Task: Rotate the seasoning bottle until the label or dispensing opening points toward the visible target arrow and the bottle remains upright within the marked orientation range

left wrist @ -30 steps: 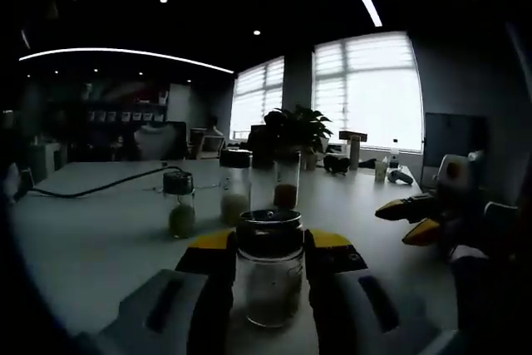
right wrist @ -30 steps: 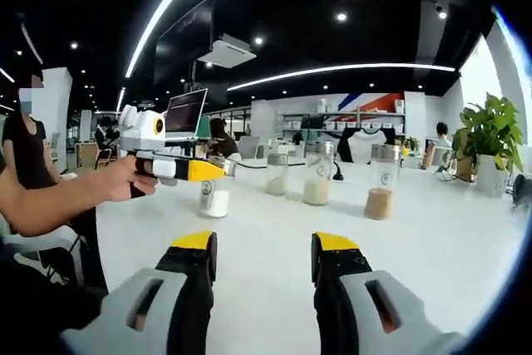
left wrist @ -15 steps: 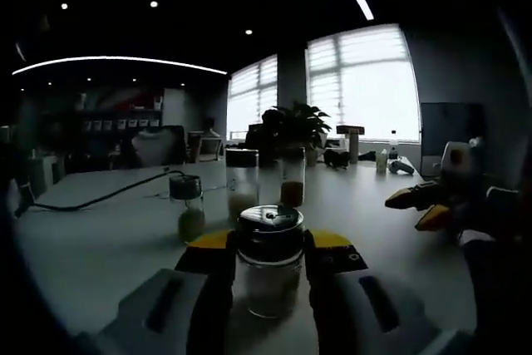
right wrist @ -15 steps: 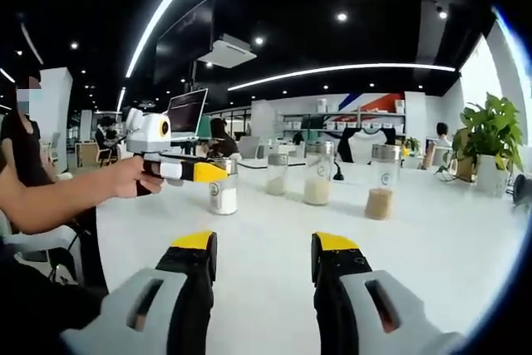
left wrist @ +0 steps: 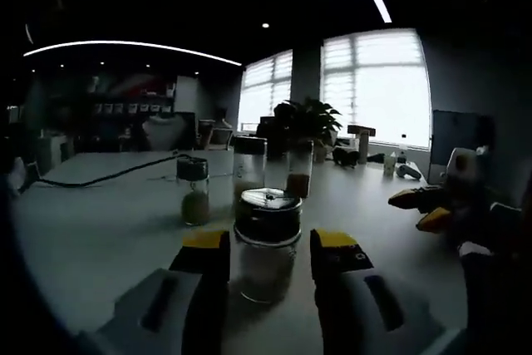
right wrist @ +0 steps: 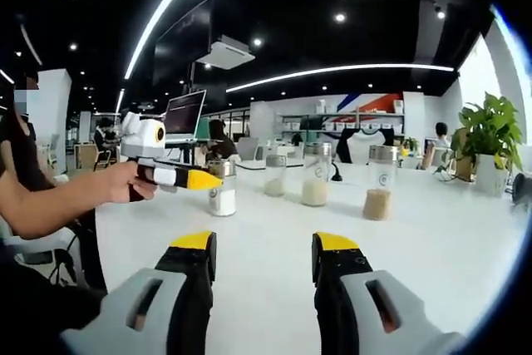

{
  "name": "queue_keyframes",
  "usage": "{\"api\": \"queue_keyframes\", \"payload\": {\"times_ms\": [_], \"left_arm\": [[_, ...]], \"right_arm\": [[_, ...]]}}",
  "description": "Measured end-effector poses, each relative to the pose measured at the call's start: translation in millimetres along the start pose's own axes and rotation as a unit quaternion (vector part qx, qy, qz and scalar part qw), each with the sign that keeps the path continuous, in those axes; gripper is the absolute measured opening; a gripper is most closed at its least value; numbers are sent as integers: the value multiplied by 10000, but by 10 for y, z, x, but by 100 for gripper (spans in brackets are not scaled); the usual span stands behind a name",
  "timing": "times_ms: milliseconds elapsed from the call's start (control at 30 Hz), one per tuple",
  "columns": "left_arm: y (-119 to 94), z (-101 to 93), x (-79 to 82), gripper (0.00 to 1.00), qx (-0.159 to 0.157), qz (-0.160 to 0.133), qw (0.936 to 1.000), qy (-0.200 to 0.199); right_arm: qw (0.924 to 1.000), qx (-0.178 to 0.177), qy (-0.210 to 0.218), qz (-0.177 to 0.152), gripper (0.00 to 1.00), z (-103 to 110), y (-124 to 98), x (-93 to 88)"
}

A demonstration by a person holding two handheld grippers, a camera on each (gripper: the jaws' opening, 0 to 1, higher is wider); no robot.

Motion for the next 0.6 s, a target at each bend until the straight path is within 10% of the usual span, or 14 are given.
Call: {"api": "queue_keyframes", "payload": {"times_ms": [600], "left_arm": [[6,1,29,37,-135,21,9999,61]], "right_arm": [[10000,21,6,6,45,10,4,-5]]}}
Point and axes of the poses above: the point that each gripper's makers call its tool centre point, and the gripper's own axes: y roughly forward along the fingers, z roughly to its left, x roughly out of its top, the point moved 1 cm from there along -y, roughly backward along the fingers, and after that the axes turned 5 degrees about y, right-handed, at the moved point
